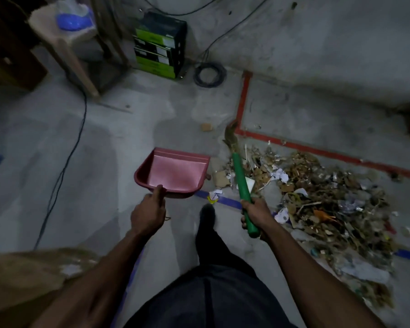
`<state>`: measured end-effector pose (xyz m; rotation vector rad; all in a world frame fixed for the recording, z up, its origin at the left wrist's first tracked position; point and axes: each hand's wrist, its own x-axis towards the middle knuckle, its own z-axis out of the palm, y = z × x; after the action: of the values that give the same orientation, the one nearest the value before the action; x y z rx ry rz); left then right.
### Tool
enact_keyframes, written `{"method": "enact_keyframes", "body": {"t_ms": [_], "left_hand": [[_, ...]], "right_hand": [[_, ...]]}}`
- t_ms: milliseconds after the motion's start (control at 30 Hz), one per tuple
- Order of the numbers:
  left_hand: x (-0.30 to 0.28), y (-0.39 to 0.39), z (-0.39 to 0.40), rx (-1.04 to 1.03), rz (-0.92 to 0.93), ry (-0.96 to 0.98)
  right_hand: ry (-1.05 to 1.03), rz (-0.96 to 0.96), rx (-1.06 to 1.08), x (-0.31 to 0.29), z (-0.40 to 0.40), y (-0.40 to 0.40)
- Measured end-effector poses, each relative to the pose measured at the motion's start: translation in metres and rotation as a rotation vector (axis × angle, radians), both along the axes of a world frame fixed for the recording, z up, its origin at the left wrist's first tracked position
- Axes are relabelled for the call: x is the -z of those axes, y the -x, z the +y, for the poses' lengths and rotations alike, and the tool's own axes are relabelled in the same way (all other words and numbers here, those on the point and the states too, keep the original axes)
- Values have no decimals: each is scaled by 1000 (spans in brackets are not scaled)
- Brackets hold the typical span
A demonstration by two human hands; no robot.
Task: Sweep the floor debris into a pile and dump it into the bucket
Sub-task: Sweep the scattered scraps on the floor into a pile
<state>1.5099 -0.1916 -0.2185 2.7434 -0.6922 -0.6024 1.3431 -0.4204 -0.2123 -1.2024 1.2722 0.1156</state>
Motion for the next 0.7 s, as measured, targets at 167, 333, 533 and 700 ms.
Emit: {"method": "enact_keyframes", "body": {"t_ms": [167, 333, 533, 700], "left_hand": [[15, -93, -35, -11, 18, -61], [16, -175, -76, 16, 35, -121], [39, -268, -116, 109, 108, -131], [79, -354, -123, 276, 174, -158]], "right_hand": [[-15, 42, -68, 26, -46, -98], [-42, 121, -95, 41, -78, -175], [-172, 265, -52, 80, -89, -241], [-244, 437, -105, 103, -82, -286]]}}
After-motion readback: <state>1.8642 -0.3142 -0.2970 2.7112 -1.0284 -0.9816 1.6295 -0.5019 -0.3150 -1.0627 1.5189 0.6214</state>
